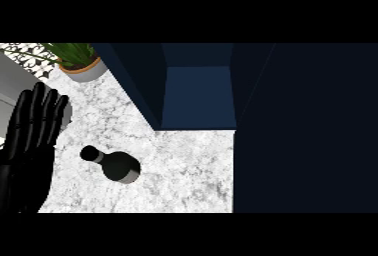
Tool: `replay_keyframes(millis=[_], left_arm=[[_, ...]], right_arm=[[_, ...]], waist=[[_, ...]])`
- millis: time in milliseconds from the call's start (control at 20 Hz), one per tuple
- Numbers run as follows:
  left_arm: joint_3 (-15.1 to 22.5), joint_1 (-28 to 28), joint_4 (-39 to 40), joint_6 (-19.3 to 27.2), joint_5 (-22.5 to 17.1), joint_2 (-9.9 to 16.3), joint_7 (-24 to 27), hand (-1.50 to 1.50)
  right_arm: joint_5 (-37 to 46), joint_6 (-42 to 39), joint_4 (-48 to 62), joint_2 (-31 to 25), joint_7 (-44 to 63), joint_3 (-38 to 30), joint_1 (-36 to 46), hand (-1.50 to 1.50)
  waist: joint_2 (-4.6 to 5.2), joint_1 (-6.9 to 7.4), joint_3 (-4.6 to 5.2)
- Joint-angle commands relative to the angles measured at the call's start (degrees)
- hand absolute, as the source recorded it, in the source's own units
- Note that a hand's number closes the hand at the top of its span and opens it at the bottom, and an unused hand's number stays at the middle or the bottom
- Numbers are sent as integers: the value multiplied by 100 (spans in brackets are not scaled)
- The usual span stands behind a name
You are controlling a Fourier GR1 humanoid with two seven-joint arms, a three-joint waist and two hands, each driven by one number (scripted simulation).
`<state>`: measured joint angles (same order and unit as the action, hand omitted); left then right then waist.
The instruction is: Pick up the wine, place it into the cabinet and close the cabinet
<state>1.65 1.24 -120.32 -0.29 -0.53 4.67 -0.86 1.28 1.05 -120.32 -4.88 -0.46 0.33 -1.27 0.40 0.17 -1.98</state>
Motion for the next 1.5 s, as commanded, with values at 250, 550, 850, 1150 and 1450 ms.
replay_keyframes(millis=[250,550,850,1150,1450], left_arm=[[804,280,-608,-838,-26,205,509,-150],[1610,755,-1053,-632,-1069,-410,-801,-150],[2521,1461,-1768,-265,-571,-364,-891,-150],[3264,1236,-2322,437,-1,-381,-1695,-150],[4154,906,-2375,1165,828,-465,-1924,-150]], right_arm=[[204,-161,-561,19,44,342,-715,-150],[-741,-790,-1399,-99,1094,1053,-938,-150],[-1248,-835,-1728,-241,1608,581,-697,-150],[-1291,-556,-2443,-212,2448,594,-461,-150],[-832,-369,-2340,-11,2669,976,-288,-150]], waist=[[-62,-38,197],[-67,-28,197],[-53,3,198],[-57,11,197],[-57,-3,196]])
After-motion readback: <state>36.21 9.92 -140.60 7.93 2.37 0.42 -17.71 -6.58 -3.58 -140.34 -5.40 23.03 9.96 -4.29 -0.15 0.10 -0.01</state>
